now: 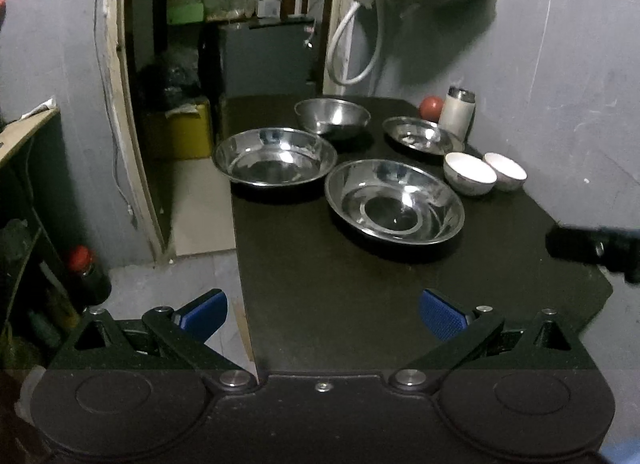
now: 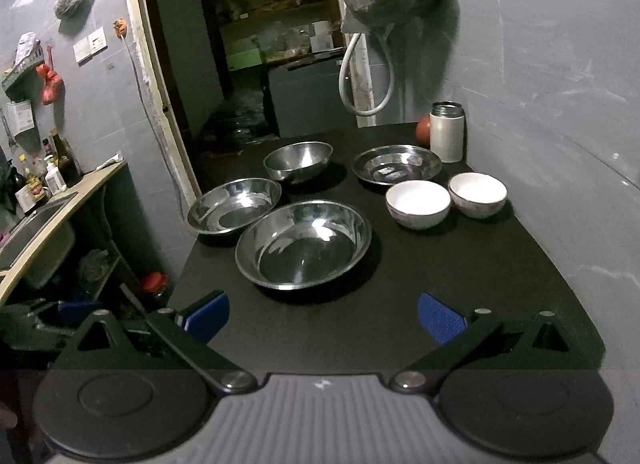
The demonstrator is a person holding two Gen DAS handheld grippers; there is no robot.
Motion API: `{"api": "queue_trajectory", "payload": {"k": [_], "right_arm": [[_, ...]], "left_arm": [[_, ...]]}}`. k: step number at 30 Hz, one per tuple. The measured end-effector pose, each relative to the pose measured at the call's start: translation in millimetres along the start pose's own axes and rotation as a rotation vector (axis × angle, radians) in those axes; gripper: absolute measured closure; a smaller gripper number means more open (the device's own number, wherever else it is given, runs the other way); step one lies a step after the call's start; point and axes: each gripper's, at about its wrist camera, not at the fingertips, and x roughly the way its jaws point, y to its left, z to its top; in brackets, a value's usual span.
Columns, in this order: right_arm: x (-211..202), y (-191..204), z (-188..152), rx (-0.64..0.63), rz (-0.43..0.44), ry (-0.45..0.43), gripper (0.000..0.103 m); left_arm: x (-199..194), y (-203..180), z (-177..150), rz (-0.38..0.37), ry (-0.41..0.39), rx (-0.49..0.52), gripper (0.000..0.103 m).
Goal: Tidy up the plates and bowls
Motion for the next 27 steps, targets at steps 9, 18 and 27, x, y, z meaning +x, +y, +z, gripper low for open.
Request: {"api": "queue_trajectory", "payload": {"k": [9,18,27], "right_arm": [[51.9,-19.3,40.4,-0.027,0.098,0.032,0.000],[93.4,-16.2,50.6,-0.036,0.184,0.074,0.000],[155.0,13.9,77.0,-0.035,0.177,0.084,0.000]], "left_arm": [[28.9,16.2,27.6,0.059,0.096,-0.108,0.001],[50.0,44.2,36.4,0.103,0.222,-0.193,0.003],[88.7,105.1,89.5,0.167,0.138,-0.226,0.001]]}}
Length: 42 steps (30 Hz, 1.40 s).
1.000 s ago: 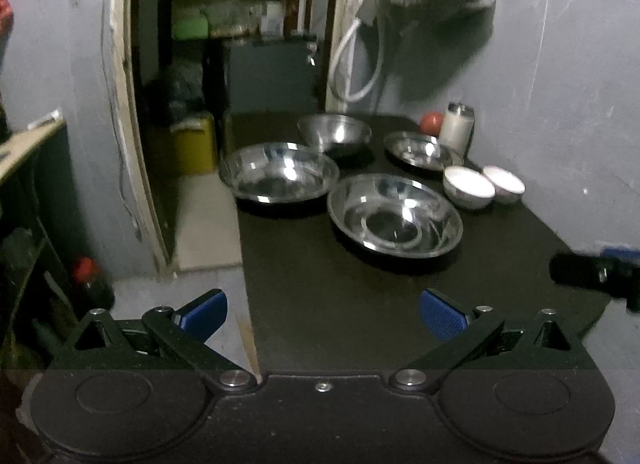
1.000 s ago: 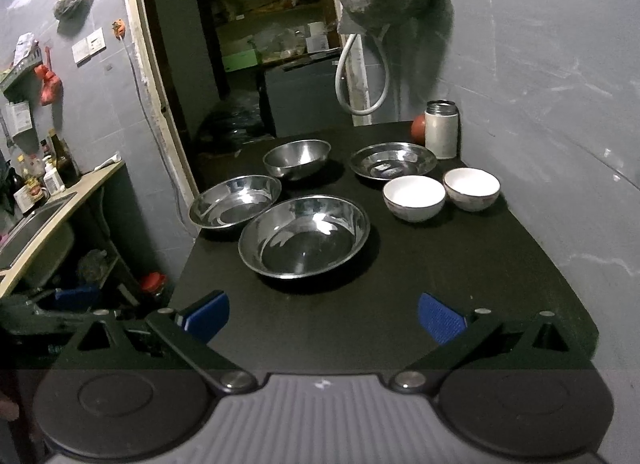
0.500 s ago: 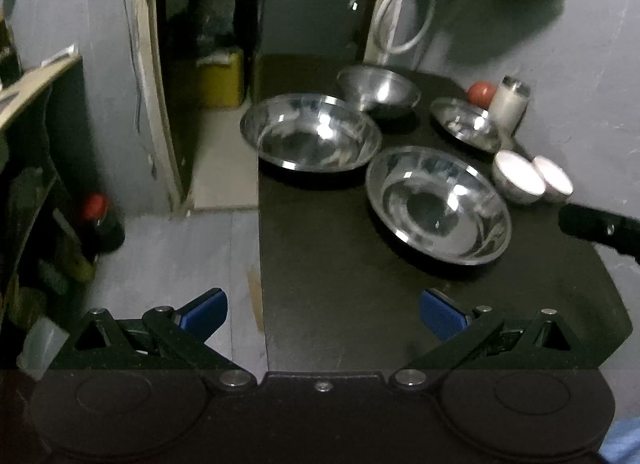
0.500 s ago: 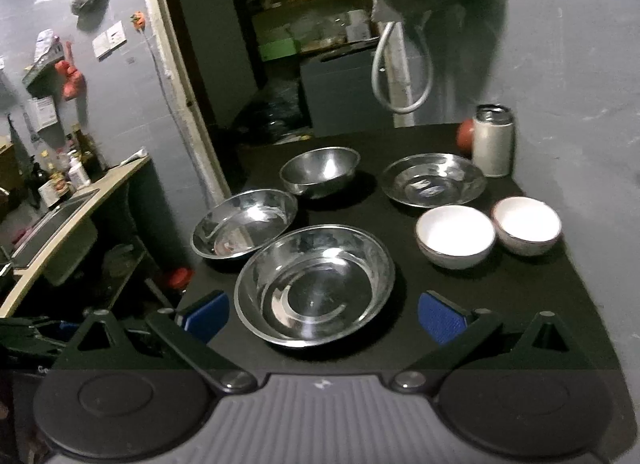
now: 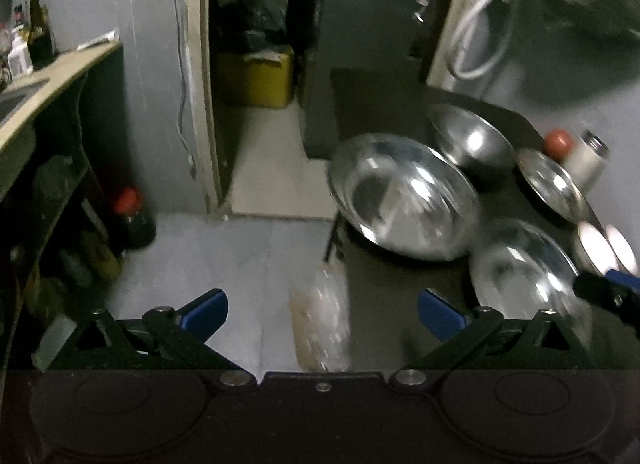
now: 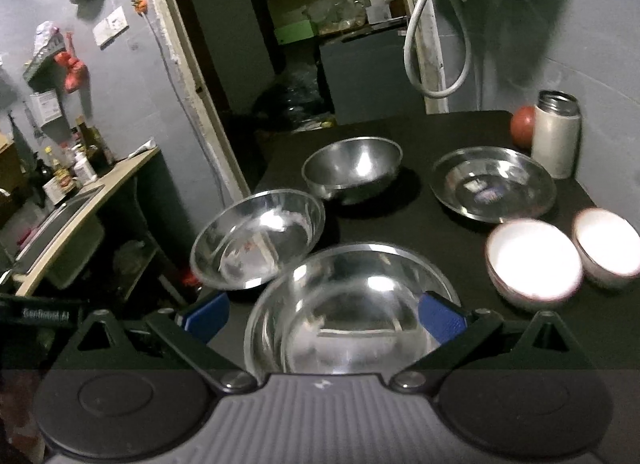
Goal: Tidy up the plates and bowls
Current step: 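Move both grippers to the large shallow steel basin and grasp its rim, then lift the large steel basin with both grippers and lower it onto the table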
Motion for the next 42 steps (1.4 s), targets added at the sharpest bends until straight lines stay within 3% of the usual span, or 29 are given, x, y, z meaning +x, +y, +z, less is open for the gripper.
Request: {"api": "queue_trajectory", "payload": {"k": [8,14,17,21,27,31,33,37,42], "right_arm": [[70.9,14.5,39.5,-0.013,-0.034,0.058,0.000],[116.5,11.5,56.1,0.001,-0.020,0.113,0.006],[128.5,10.9,58.2,-0.003,-0.026,0.131,0.012],[141.7,9.5,57.7,0.004,-0.031,0.161,0.021],[151.2,10.3,56.0,0.020,-0.023,0.186,0.047],[154.7,12.0,55.4,0.031,0.001,0.199,0.065],[155.9,14.8,55.1,0.025,-0.008,0.198,0.067],[153.5,17.4,53.6,0.031,-0.005,0.195,0.082],[140.3,24.4,56.3,0.021,0.018,0.161,0.083]], "left_arm": [[78.0,11.6,67.6,-0.065,0.005,-0.011,0.004],[112.4,16.2,80.6,-0.124,0.051,-0.030,0.022],[121.5,17.7,79.0,-0.153,0.068,-0.023,0.034],[126.9,18.6,74.5,-0.188,0.092,-0.047,0.058],[130.2,16.4,72.3,-0.213,0.098,-0.080,0.084],[129.8,14.0,71.8,-0.198,0.095,-0.086,0.090],[129.5,15.8,72.0,-0.191,0.095,-0.096,0.093],[125.2,21.1,71.7,-0.162,0.085,-0.108,0.093],[107.2,24.7,74.1,-0.152,0.046,-0.087,0.093]]}}
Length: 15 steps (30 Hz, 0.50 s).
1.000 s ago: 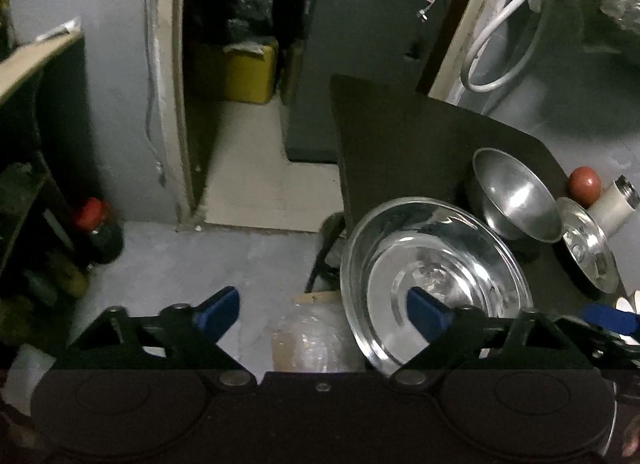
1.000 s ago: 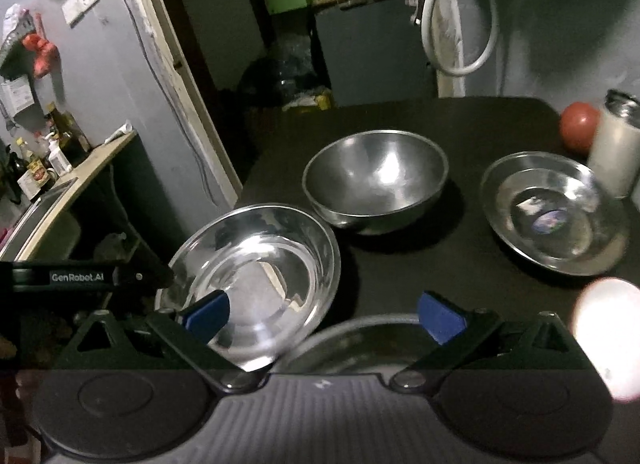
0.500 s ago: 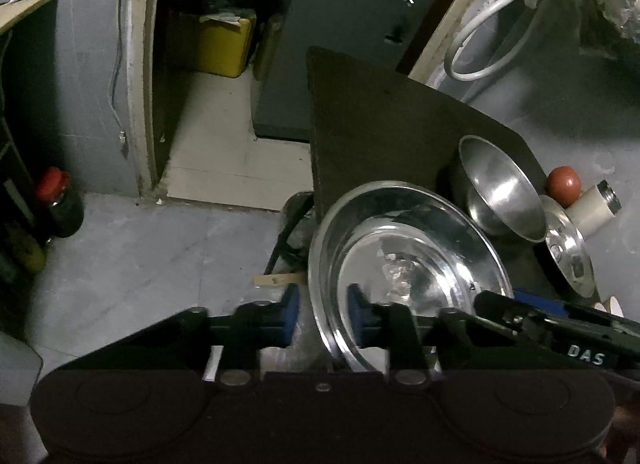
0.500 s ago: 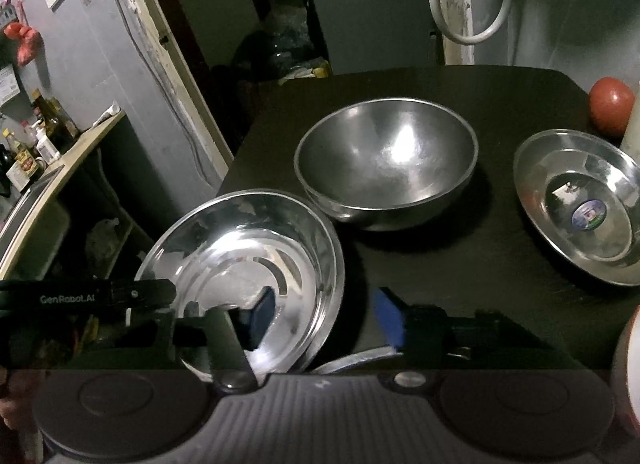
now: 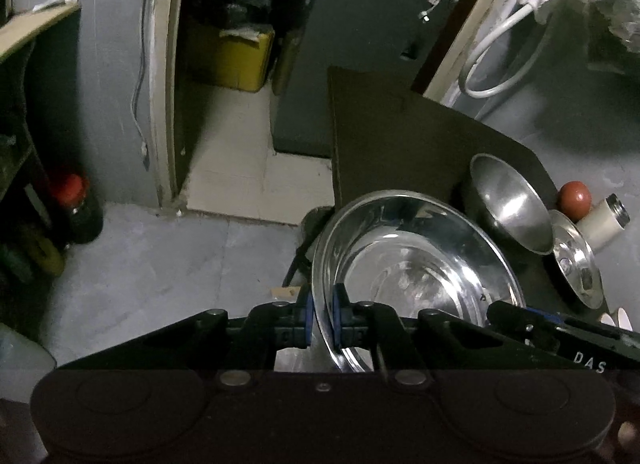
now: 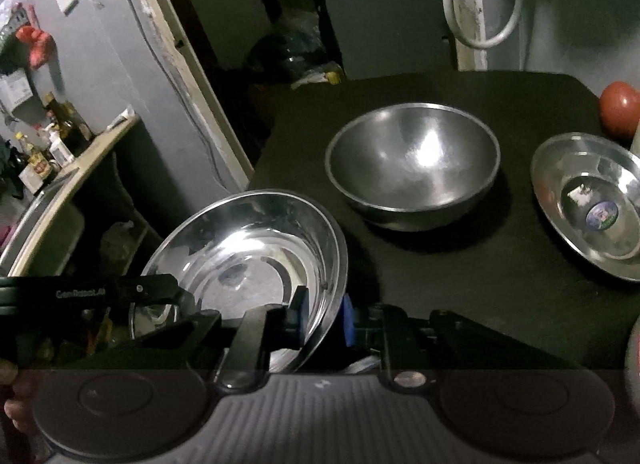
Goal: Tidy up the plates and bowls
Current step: 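Lift the large steel basin with both grippers and lower it onto the table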
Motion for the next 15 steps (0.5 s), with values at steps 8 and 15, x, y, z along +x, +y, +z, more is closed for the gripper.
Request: {"api": "queue_trajectory", "payload": {"k": [8,15], "right_arm": [[-54.7,-5.0,-12.7,0.006,-0.025,-0.052,0.083],[-104.8,-31.2,-45.9,0.042,-0.132,-0.042,0.081]], "left_arm": [[-28.0,-28.4,-10.0,-0.066,-0.012,0.076,0.092],[-26.6,-79.7,-36.3,-0.153,0.052,0.201,0.091]]}}
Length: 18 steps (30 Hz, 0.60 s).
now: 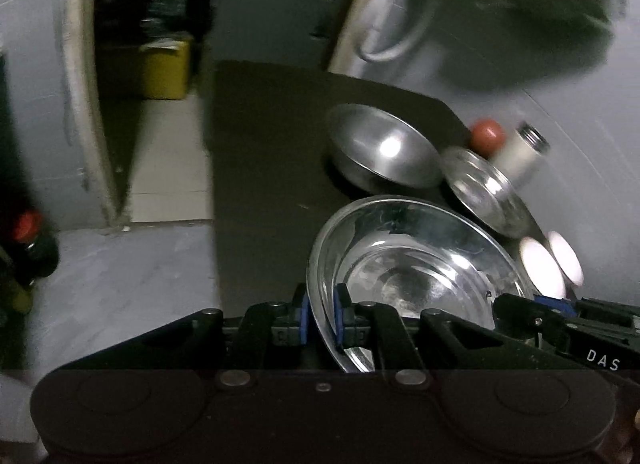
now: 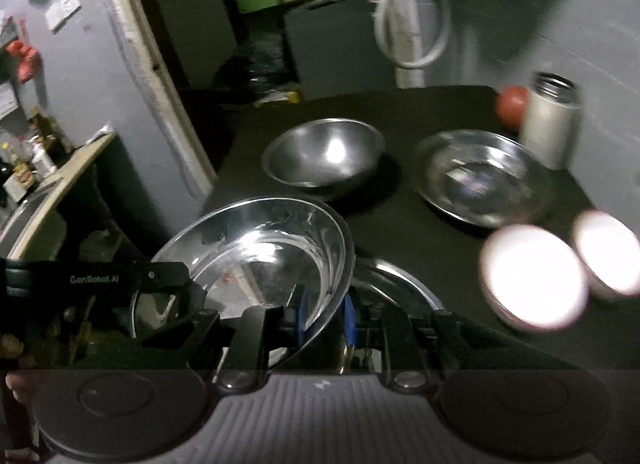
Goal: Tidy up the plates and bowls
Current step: 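Lift the large steel basin with both grippers and lower it onto the table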
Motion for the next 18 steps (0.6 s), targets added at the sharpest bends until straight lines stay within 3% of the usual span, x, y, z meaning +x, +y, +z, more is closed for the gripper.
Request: {"api": "queue_trajectory", "payload": {"k": [8,18], "right_arm": [[-24.2,-29.8,-34.7,0.069,-0.090,0.008,0.081],[-20.5,-29.3,-45.4,0.027,-0.150,0.039,0.080]], "left_arm": [[9.1,-44.4,-18.8,-0.028,0.031,0.155,0.090],[16.1,-70.0,-26.5,0.045,0.015,0.281,0.086]]}}
